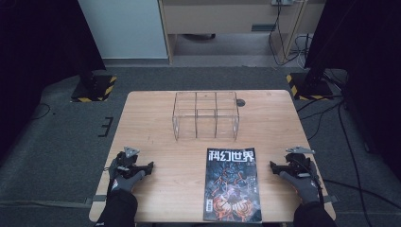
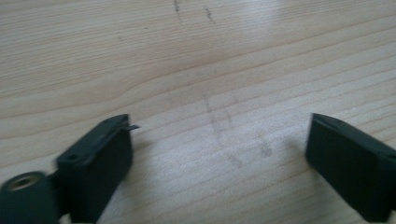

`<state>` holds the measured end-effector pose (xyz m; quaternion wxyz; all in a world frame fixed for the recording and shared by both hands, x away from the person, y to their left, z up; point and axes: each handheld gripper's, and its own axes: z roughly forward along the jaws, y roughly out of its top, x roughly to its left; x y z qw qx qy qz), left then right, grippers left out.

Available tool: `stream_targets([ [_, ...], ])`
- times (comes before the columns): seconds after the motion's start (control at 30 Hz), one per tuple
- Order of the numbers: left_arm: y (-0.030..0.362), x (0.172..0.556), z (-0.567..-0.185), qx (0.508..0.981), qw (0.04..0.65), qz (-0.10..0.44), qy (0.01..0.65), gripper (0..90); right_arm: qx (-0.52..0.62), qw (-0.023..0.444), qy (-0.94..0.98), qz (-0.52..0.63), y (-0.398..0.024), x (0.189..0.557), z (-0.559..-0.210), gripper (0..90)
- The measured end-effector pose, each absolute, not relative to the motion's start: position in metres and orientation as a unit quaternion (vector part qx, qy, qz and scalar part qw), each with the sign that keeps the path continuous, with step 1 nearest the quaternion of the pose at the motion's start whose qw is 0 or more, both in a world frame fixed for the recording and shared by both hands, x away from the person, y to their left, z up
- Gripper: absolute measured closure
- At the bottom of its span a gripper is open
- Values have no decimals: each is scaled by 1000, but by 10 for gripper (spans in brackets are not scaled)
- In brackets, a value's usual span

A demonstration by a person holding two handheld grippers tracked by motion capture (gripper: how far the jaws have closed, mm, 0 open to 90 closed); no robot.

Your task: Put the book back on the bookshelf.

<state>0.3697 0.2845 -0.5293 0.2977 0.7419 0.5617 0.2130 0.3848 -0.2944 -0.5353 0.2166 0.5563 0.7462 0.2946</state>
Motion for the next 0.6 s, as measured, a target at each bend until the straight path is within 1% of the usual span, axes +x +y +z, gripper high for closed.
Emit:
stream_targets([
  [0.03,285,369,-528,740,300,211,564,135,559,213,747,291,-293,384,-534,75],
  [0.1,285,367,-521,734,315,208,565,170,558,209,746,297,-293,383,-530,90],
  [0.2,283,364,-516,730,326,211,563,184,557,216,739,310,-294,381,-524,103],
  [0.4,277,362,-514,739,325,206,552,188,558,209,733,327,-294,377,-517,112],
  [0.6,266,357,-508,744,344,198,538,194,550,206,731,347,-289,372,-509,117],
])
